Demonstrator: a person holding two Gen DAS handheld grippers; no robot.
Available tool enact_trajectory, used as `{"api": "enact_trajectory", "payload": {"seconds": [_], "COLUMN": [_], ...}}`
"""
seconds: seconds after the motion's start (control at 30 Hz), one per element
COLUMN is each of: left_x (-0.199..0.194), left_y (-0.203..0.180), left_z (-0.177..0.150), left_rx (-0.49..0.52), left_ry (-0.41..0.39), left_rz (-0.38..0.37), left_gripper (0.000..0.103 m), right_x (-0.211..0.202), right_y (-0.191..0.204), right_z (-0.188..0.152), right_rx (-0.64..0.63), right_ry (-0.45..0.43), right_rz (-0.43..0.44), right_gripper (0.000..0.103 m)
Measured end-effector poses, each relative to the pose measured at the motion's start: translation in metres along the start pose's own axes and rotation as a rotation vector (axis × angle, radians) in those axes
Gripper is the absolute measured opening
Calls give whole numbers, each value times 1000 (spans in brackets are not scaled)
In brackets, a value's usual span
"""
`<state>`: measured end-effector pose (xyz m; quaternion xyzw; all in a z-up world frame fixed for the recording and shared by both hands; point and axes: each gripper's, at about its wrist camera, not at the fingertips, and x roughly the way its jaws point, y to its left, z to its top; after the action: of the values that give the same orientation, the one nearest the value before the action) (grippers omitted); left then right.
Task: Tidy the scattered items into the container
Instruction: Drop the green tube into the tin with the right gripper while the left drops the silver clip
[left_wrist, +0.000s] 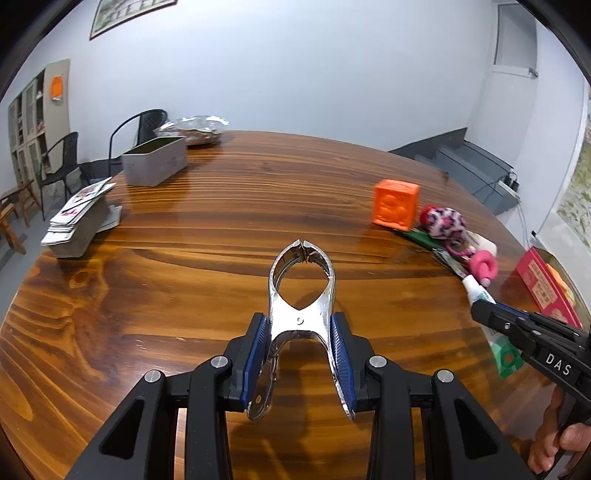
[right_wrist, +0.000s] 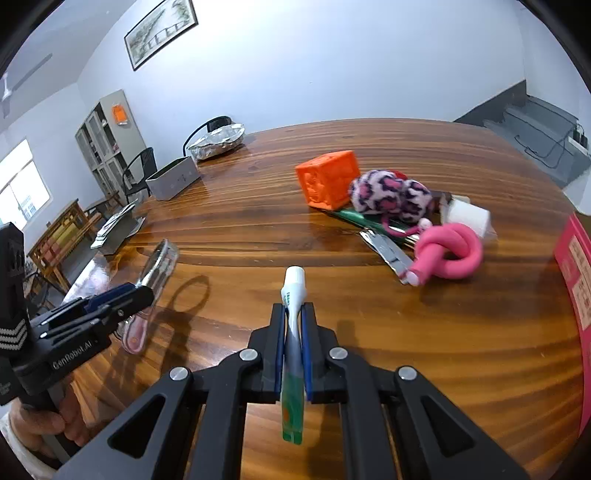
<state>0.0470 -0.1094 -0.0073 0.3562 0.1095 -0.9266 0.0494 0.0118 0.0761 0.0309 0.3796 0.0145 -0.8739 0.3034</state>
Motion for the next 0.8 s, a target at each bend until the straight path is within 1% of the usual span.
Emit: {"api": "enact_trajectory", "payload": {"seconds": [0.2,0.43,0.7,0.8], "left_x": [1,3,6,6], "left_y": [-39,-82,-143,-167], "left_z": [-3,-5,-10,-10], "left_rx": [54,110,182,206], "left_ry": [5,17,31,35], "left_rz": [-25,-67,-140,-171], "left_gripper": [37,37,37,37], "right_x": [-18,-49,-103,-128], "right_y": [-16,-50,-101,-125], "right_z": [-7,-21,-37,-42], "right_rx": [25,100,182,221], "right_ry": [-31,-65,-139,-180], "right_rz": [-24,-49,-121,-167], "right_gripper": [9,9,9,9]}}
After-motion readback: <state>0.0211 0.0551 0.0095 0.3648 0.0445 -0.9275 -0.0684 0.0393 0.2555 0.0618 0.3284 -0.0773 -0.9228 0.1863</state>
